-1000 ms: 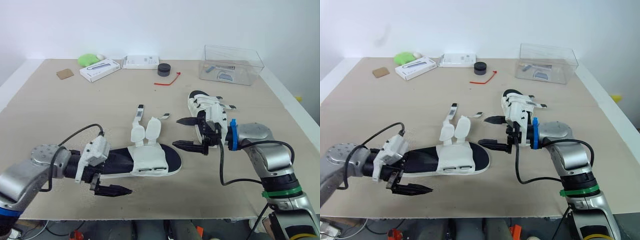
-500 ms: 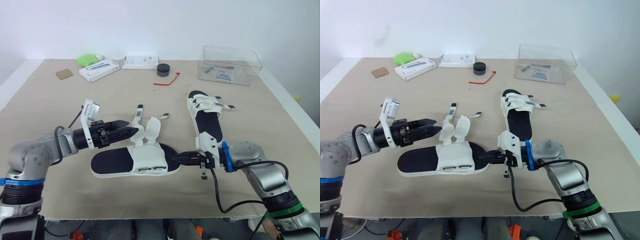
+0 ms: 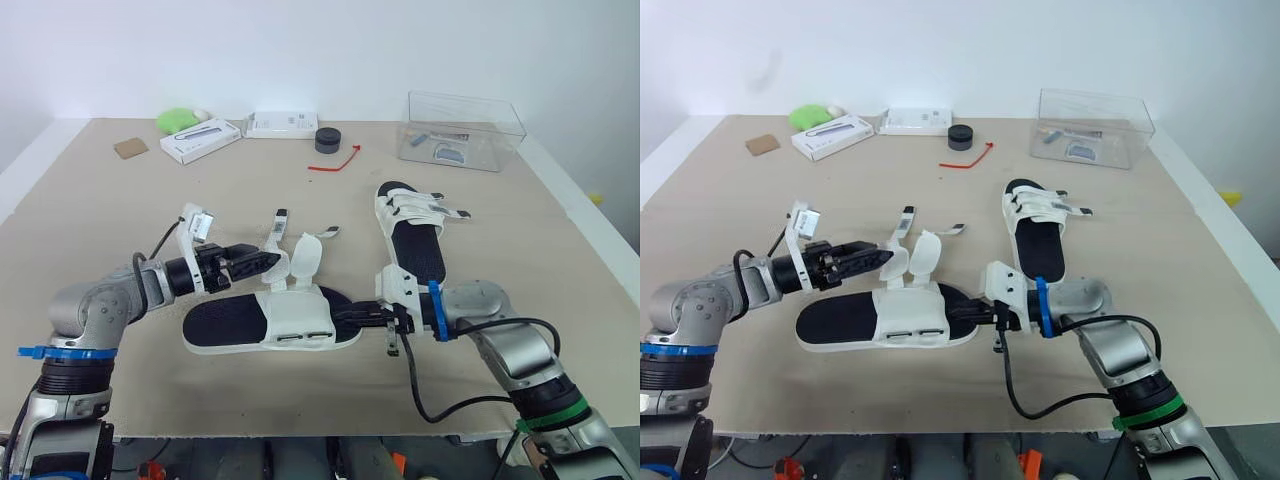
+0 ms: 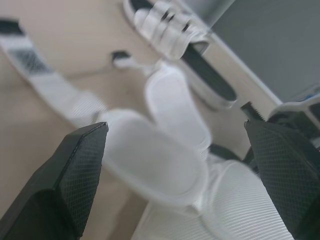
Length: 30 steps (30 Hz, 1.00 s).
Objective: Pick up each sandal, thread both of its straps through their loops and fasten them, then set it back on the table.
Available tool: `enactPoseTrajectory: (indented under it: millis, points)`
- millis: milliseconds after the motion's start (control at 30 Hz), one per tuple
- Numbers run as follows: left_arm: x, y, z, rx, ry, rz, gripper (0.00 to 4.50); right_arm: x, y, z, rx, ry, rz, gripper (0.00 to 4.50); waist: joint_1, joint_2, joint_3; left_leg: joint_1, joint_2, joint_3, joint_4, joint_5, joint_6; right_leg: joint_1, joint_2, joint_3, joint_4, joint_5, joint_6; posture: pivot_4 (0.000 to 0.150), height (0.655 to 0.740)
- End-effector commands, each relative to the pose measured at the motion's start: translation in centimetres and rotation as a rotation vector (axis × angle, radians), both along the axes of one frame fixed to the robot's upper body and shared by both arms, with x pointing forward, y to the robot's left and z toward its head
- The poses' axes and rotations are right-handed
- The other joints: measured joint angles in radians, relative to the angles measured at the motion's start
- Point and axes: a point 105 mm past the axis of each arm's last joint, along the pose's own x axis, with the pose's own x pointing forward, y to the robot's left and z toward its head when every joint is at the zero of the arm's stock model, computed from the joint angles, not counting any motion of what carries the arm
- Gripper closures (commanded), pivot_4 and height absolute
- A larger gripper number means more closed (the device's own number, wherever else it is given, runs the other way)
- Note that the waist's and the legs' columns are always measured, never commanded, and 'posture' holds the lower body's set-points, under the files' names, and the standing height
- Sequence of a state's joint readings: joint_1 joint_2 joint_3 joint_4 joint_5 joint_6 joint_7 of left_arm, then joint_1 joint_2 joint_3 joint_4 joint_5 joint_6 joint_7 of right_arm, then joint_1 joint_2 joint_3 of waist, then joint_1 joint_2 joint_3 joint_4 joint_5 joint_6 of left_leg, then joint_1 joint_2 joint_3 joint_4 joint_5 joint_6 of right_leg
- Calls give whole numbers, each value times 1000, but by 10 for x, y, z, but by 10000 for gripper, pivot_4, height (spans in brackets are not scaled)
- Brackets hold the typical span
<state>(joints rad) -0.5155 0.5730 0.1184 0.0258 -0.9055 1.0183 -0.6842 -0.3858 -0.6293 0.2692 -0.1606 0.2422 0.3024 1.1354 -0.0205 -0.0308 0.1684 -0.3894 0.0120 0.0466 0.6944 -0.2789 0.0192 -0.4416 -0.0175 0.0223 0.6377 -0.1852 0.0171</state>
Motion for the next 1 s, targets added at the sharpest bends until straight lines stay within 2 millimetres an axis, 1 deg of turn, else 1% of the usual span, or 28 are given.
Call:
enactPoseTrajectory:
  millis: [33, 100, 233, 300, 400, 567, 733, 867, 1000]
  points:
    - [2, 4, 13, -96, 74, -16, 0, 1, 3, 6, 4, -44, 15, 44702, 0, 0, 0, 0, 0, 0, 0, 0, 0, 0, 0, 0, 0, 0, 0, 1500, 7400]
    - [5, 7, 15, -140, 116, -11, 0, 2, 4, 8, 4, -57, 20, 44702, -1, 0, 0, 0, 0, 0, 0, 0, 0, 0, 0, 0, 1, 0, 0, 1500, 7400]
    - [13, 13, 10, -168, 206, 33, 0, 3, 6, 8, -1, -72, 30, 44702, 0, 0, 0, 0, 0, -1, 0, 0, 0, 0, 0, 0, 1, 0, 0, 1500, 7400]
    - [14, 10, 7, -208, 276, 10, 0, 2, 6, 8, -1, -74, 32, 44702, 0, 0, 0, 0, -1, -2, 0, 0, 0, 0, 0, 0, 2, 0, 0, 1500, 7400]
    - [15, 5, 5, -223, 322, -11, 0, 2, 6, 9, 2, -74, 31, 44702, 0, 0, 0, 0, -1, -2, 0, 1, -1, 0, -1, -1, 2, 0, 0, 1500, 7400]
    - [24, -1, 2, -236, 352, -9, 0, 1, 7, 10, 7, -74, 32, 44702, 0, 0, 0, 0, -2, -3, 1, 1, -1, 0, -1, -1, 3, 0, 0, 1500, 7400]
    - [37, -7, 1, -268, 381, -8, 0, 2, 6, 11, 4, -86, 27, 44702, 0, 0, 0, 0, -2, -4, 1, 2, -3, 0, -1, -2, 5, 0, -1, 1500, 7400]
    - [48, -4, -2, -303, 409, 27, 0, 3, 6, 12, 4, -93, 25, 44702, -1, 0, 0, 0, -2, -5, 1, 3, -3, 0, -1, -2, 5, 0, -1, 1500, 7400]
    - [55, -9, -7, -314, 435, 20, 0, 2, 6, 12, 2, -98, 23, 44702, -1, -1, 0, 0, -2, -5, 1, 3, -3, 0, -1, -2, 6, -1, -1, 1500, 7400]
